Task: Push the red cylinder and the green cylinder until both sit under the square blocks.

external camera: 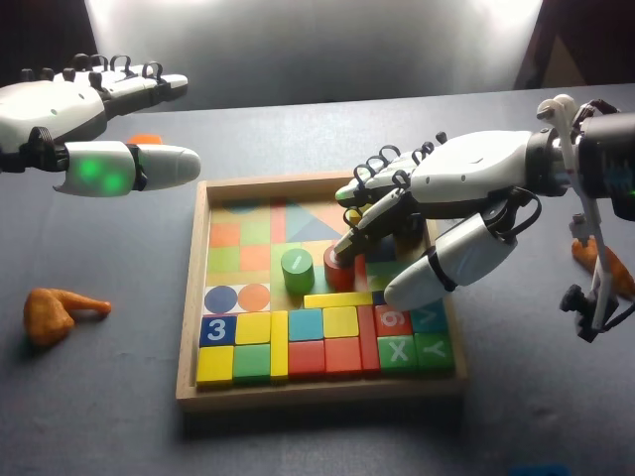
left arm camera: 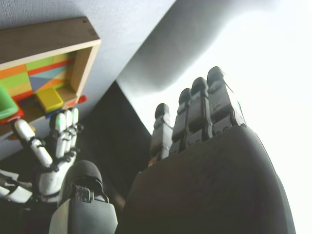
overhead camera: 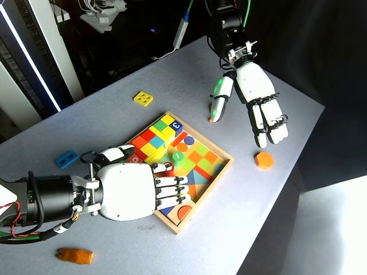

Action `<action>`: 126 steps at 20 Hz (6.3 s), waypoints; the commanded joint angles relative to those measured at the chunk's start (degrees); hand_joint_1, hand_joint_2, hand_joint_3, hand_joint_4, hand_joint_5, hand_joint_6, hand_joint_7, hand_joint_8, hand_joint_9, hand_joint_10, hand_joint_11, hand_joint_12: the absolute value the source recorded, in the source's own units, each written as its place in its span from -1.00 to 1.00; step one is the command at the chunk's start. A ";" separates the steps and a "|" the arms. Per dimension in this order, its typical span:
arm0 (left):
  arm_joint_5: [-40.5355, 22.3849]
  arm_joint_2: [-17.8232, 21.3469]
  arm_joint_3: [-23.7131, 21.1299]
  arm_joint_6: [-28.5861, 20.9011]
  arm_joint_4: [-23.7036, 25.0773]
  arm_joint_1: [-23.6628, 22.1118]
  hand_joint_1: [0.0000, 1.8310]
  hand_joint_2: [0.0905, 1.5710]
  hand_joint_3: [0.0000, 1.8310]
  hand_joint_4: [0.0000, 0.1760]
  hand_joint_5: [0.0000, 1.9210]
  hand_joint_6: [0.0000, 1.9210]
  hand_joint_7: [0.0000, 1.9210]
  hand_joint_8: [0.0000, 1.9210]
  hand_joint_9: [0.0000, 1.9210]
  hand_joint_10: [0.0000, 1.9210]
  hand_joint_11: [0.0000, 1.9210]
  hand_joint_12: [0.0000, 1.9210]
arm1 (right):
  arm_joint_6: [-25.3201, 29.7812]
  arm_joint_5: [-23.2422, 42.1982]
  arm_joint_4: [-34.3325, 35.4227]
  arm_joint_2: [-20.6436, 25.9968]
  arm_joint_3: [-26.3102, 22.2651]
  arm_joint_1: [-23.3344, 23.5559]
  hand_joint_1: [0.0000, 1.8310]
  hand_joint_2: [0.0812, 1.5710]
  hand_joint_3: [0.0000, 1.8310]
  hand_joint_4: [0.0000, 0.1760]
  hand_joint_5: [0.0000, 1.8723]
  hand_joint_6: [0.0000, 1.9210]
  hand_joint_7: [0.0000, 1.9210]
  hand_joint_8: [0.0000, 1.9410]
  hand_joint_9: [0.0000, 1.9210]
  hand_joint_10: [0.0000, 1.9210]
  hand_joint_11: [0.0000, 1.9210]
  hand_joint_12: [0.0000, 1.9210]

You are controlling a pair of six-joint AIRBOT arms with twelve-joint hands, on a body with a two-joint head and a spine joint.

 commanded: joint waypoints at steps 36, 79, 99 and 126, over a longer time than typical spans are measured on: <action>-6.38 0.66 0.22 -0.27 -1.28 0.18 -1.00 0.32 -1.00 0.37 -0.93 -1.00 -1.00 -1.00 -1.00 -1.00 -0.96 -0.94 | 9.56 4.14 -7.89 6.61 -3.05 1.74 -0.69 0.32 -1.00 0.64 -0.40 -1.00 -0.96 -0.99 -1.00 -1.00 -0.97 -0.93; -6.91 0.76 0.10 -0.27 -2.41 1.26 -1.00 0.33 -1.00 0.32 -0.93 -1.00 -1.00 -1.00 -1.00 -1.00 -0.97 -0.98 | 14.93 4.60 -14.18 11.62 -6.56 2.73 -0.74 0.36 -1.00 0.75 -0.37 -1.00 -1.00 -1.00 -1.00 -1.00 -1.00 -0.73; -6.86 0.32 0.26 -0.27 -2.65 1.07 -1.00 0.38 -0.99 0.01 -0.94 -1.00 -1.00 -1.00 -1.00 -1.00 -0.96 -0.96 | 11.05 3.98 -12.35 7.73 -5.78 4.37 -0.70 0.33 -1.00 0.63 -0.33 -1.00 -0.95 -1.00 -1.00 -1.00 -1.00 -0.74; -6.78 0.38 0.26 -0.26 -2.63 1.22 -1.00 0.35 -1.00 0.14 -0.94 -1.00 -1.00 -1.00 -1.00 -1.00 -1.00 -0.77 | 11.77 3.62 -12.40 7.66 -4.77 2.44 -0.62 0.32 -1.00 0.48 -0.32 -1.00 -0.94 -1.00 -1.00 -1.00 -1.00 -0.76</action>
